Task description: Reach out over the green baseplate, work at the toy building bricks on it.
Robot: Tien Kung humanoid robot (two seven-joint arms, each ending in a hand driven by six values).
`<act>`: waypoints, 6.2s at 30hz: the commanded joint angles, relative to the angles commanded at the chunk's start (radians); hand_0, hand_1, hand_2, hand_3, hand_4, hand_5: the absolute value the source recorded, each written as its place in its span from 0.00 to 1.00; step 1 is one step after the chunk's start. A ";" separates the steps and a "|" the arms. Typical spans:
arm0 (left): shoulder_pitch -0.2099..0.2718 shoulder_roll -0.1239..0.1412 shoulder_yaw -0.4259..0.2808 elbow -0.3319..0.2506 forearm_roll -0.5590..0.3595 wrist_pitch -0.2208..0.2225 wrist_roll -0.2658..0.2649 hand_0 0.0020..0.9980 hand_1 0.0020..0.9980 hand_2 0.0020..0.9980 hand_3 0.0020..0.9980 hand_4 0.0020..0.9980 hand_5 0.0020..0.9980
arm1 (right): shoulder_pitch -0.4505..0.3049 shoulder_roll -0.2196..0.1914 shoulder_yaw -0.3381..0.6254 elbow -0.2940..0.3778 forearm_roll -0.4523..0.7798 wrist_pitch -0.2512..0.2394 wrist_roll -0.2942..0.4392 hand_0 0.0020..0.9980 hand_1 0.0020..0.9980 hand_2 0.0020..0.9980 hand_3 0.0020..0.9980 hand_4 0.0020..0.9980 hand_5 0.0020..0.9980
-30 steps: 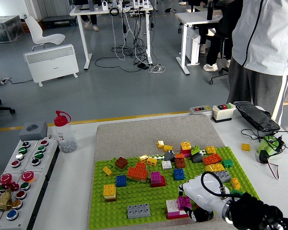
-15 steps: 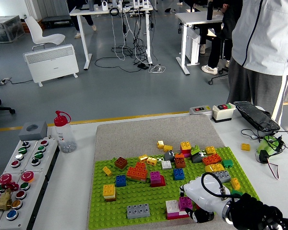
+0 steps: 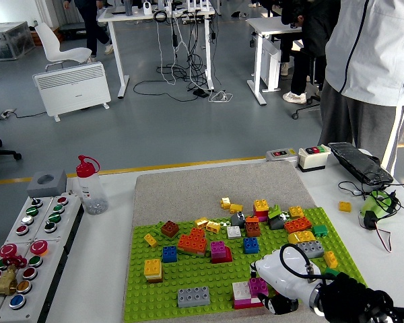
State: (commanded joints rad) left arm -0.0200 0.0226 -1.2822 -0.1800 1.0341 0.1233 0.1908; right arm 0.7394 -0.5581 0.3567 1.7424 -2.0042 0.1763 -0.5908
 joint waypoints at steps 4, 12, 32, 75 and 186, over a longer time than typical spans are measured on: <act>-0.002 0.000 0.002 0.000 -0.002 0.000 0.000 0.73 0.78 0.79 0.67 0.48 1.00 | 0.000 0.002 -0.001 -0.007 0.001 0.000 0.001 0.13 0.32 0.58 0.60 0.56 0.27; -0.004 0.001 0.003 0.000 -0.004 -0.001 -0.001 0.73 0.78 0.79 0.67 0.48 1.00 | 0.000 0.004 0.000 -0.017 0.001 -0.002 0.002 0.13 0.32 0.58 0.60 0.56 0.27; -0.006 0.001 0.002 0.000 -0.006 -0.001 -0.001 0.73 0.78 0.79 0.67 0.48 1.00 | -0.003 -0.005 0.035 -0.002 -0.031 0.018 0.010 0.19 0.38 0.79 0.81 0.70 0.36; -0.005 0.002 0.001 0.000 -0.003 0.000 0.001 0.73 0.78 0.79 0.67 0.48 1.00 | -0.001 0.002 0.036 -0.024 -0.033 0.012 0.003 0.19 0.38 0.79 0.81 0.72 0.42; -0.032 0.003 -0.016 0.000 -0.055 0.008 -0.087 0.72 0.78 0.81 0.69 0.48 1.00 | -0.221 -0.002 0.384 0.022 0.006 -0.457 0.494 0.30 0.40 0.60 0.54 0.00 0.00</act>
State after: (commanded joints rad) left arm -0.0523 0.0255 -1.2983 -0.1800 0.9791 0.1315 0.1036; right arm 0.5187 -0.5602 0.7407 1.7642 -1.9986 -0.2804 -0.0967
